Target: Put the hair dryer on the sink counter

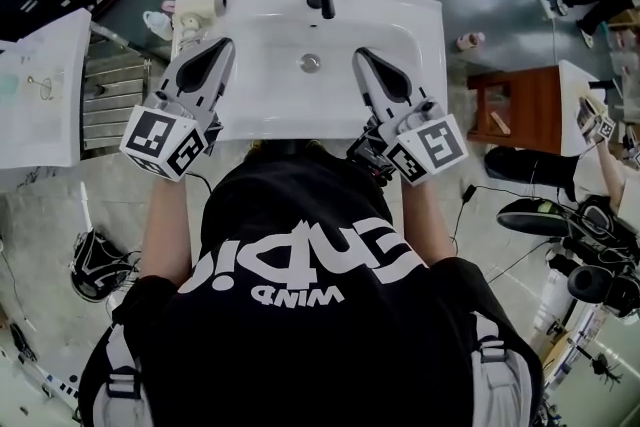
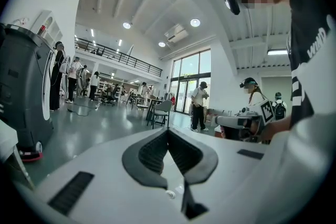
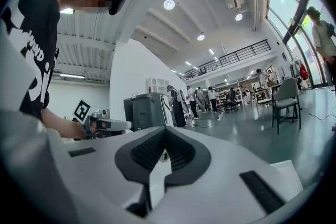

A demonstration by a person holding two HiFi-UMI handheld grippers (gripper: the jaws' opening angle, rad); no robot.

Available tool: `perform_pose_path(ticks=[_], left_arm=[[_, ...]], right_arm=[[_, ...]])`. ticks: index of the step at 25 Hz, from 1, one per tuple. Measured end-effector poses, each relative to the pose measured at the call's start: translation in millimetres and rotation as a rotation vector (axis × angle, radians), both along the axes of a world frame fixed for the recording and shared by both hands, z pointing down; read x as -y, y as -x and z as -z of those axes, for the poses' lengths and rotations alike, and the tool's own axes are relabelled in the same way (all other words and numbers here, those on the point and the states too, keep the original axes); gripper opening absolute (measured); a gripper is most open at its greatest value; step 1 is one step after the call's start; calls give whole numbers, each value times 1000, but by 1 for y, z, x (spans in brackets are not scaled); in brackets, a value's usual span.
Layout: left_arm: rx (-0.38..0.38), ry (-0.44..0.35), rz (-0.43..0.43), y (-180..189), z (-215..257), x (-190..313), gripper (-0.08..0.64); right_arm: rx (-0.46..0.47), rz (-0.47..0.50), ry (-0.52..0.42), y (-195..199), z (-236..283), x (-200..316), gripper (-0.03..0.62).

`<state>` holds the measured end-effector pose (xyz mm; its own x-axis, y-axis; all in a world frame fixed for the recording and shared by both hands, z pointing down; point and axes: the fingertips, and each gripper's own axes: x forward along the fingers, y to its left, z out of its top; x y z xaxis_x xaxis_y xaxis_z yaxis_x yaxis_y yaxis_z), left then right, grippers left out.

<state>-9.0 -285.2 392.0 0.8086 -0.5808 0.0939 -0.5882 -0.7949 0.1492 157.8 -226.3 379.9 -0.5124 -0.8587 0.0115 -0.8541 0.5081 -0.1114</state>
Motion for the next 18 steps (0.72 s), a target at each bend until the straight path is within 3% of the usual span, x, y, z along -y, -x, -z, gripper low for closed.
perform_pose_path(ticks=[18], left_arm=[[1,75,15,6,-17,2,20]], right_arm=[[18,30,24,12,-3,7,18]])
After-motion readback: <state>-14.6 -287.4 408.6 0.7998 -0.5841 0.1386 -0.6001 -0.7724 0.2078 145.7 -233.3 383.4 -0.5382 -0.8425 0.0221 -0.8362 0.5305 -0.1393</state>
